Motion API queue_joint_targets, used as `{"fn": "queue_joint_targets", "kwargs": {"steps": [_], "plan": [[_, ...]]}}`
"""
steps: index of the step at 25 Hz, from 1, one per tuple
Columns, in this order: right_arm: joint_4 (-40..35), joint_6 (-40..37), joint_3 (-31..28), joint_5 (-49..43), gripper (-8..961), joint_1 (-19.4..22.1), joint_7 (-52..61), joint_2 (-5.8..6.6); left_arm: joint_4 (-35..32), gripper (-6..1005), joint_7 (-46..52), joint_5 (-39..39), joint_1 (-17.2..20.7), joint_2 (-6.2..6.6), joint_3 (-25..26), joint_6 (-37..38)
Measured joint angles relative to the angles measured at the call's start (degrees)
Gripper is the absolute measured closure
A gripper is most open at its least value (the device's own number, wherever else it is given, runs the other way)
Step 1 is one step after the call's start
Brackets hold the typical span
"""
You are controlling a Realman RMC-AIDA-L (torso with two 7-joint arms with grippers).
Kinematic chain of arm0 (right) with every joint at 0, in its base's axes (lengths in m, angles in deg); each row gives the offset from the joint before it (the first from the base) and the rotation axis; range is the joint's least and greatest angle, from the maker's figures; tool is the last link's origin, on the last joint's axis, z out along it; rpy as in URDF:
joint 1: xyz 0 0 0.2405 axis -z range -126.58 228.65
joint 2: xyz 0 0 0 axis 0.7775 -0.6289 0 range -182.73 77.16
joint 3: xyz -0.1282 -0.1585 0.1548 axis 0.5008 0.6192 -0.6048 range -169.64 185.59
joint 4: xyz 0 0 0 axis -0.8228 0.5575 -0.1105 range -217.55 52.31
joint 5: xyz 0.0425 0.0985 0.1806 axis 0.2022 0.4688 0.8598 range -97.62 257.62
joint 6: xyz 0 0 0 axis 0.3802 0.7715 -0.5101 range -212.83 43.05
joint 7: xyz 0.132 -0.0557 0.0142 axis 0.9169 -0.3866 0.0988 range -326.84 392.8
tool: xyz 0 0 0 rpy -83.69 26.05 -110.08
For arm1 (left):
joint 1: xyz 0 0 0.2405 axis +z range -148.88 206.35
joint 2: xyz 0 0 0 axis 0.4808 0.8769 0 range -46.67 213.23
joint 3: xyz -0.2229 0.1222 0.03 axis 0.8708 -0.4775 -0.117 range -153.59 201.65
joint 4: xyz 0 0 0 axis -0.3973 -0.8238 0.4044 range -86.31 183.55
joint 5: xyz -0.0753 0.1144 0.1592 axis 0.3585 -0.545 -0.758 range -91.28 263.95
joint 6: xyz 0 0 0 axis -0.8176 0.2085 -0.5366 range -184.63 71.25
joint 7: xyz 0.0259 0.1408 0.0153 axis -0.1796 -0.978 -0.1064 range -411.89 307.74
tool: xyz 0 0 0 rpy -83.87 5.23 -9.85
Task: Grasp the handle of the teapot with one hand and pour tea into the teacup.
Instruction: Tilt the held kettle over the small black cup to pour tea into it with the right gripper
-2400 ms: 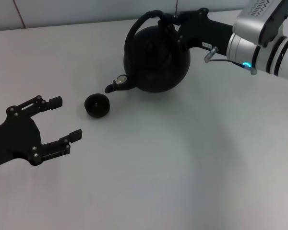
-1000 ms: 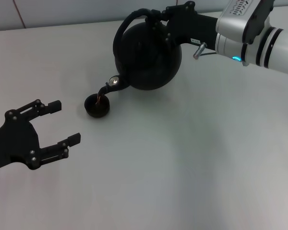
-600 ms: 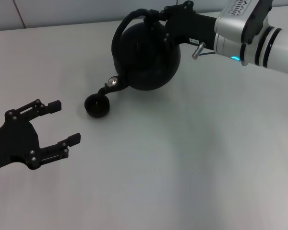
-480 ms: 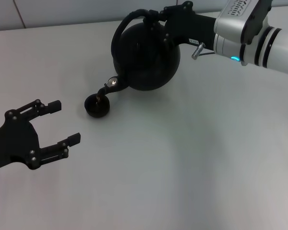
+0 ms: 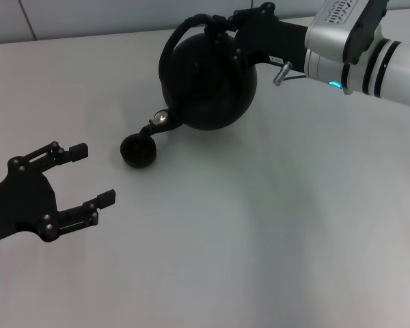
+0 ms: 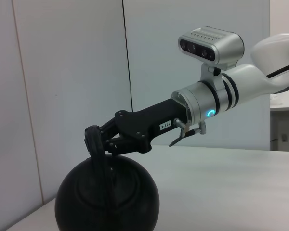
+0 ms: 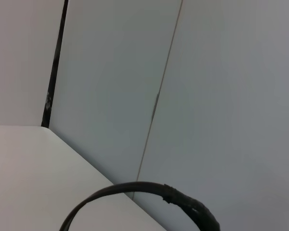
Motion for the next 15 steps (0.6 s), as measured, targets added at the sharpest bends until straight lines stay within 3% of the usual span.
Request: {"fn": "queue_joint_targets", "kwargs": {"steps": [15], "plan": [[-0.1, 0.91, 0.56, -0.87, 814, 0.12, 0.0, 0.0, -0.26, 197, 0.15, -1.74, -0.28, -0.47, 0.01, -0.27]]}}
